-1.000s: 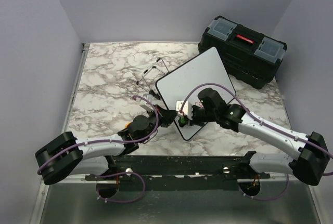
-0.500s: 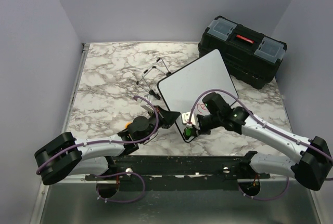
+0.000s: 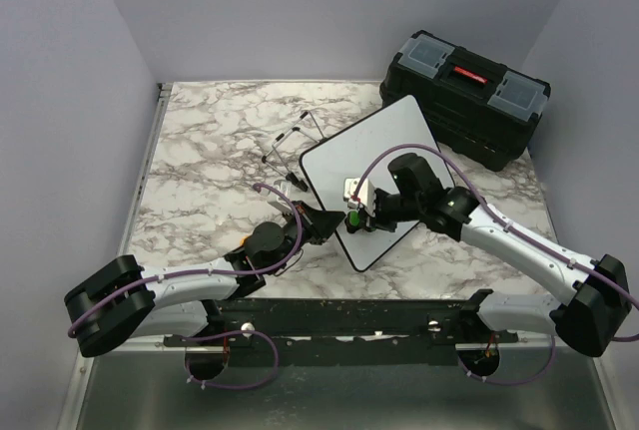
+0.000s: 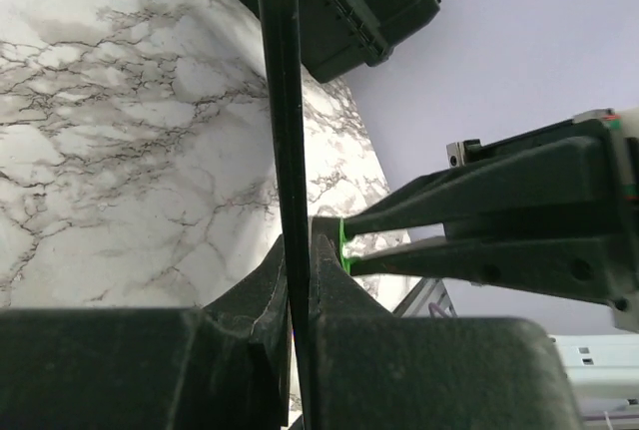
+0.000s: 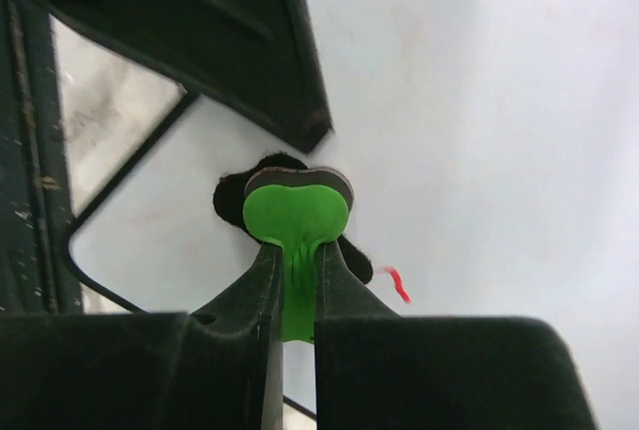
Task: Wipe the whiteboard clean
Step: Erase the whiteboard at the center of the board.
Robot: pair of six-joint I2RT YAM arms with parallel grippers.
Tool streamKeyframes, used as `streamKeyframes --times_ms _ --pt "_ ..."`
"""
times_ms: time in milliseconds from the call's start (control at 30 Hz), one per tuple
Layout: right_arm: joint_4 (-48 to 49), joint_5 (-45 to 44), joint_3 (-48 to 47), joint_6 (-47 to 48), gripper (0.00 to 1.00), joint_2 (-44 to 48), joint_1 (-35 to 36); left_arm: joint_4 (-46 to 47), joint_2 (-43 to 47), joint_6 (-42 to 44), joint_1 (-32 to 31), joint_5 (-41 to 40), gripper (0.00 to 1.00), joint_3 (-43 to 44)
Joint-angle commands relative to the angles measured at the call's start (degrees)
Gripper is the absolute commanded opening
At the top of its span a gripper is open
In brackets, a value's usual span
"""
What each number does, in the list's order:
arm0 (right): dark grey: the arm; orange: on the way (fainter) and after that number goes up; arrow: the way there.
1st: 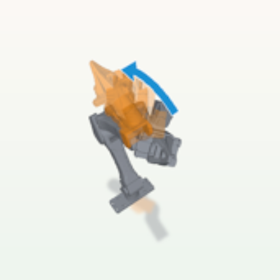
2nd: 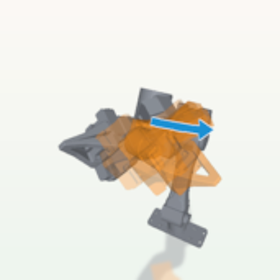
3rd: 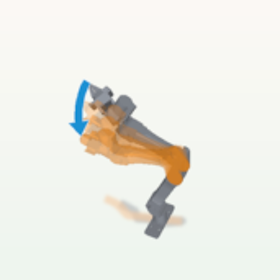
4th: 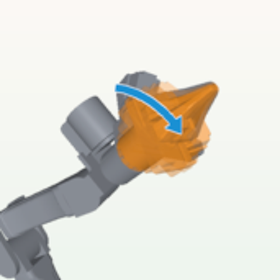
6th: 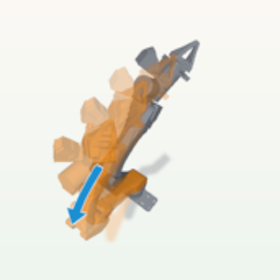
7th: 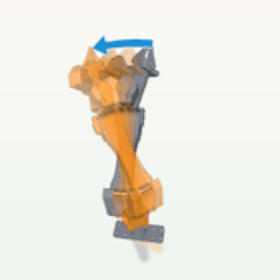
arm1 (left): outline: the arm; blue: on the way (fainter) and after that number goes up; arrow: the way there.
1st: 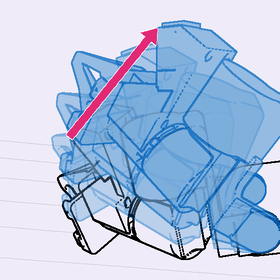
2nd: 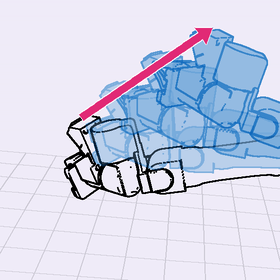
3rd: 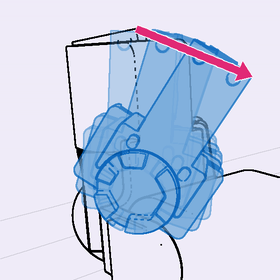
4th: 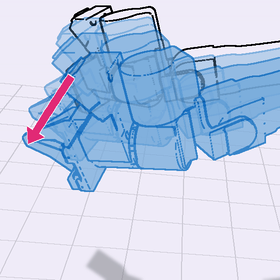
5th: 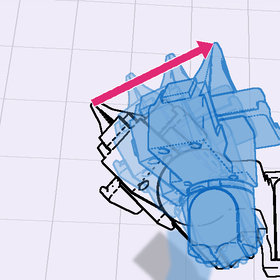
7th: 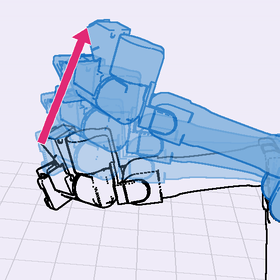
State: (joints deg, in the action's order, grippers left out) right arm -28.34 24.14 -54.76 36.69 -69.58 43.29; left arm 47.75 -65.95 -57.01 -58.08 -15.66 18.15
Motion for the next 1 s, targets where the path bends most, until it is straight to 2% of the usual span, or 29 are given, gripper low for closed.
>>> streamKeyframes --times_ms 0,167,300,433,567,667,767,967 --pt "-0.6 -4.0 5.3 4.3 0.01 2.8 -2.2 9.4 3.4 0.4 -1.0 3.4 0.00 1.5" --pt "-10.9 6.3 9.9 13.2 0.01 3.6 -2.2 8.7 4.3 1.6 -0.9 3.2 0.00 1.6" --pt "-10.9 15.5 8.9 13.3 0.01 4.2 -2.1 7.9 3.7 2.4 -0.9 4.2 0.00 3.0" --pt "-8.8 13.4 0.0 7.2 0.01 4.2 -2.7 3.9 3.7 4.2 -0.9 5.9 0.00 6.9" --pt "-15.6 18.0 -13.8 7.5 0.01 4.1 -11.6 -4.7 5.3 7.2 -0.7 5.9 0.00 12.0" --pt "-18.3 9.9 -18.4 7.9 0.01 4.0 -14.9 -9.7 6.1 10.3 -0.3 6.0 0.00 15.2" --pt "-19.0 13.1 -17.7 7.0 0.01 5.5 -19.9 -16.0 6.0 15.4 0.0 6.6 0.00 19.1" --pt "-20.4 23.5 -6.9 9.1 0.01 3.9 -20.0 -20.7 4.0 17.8 0.9 8.5 0.00 22.5"
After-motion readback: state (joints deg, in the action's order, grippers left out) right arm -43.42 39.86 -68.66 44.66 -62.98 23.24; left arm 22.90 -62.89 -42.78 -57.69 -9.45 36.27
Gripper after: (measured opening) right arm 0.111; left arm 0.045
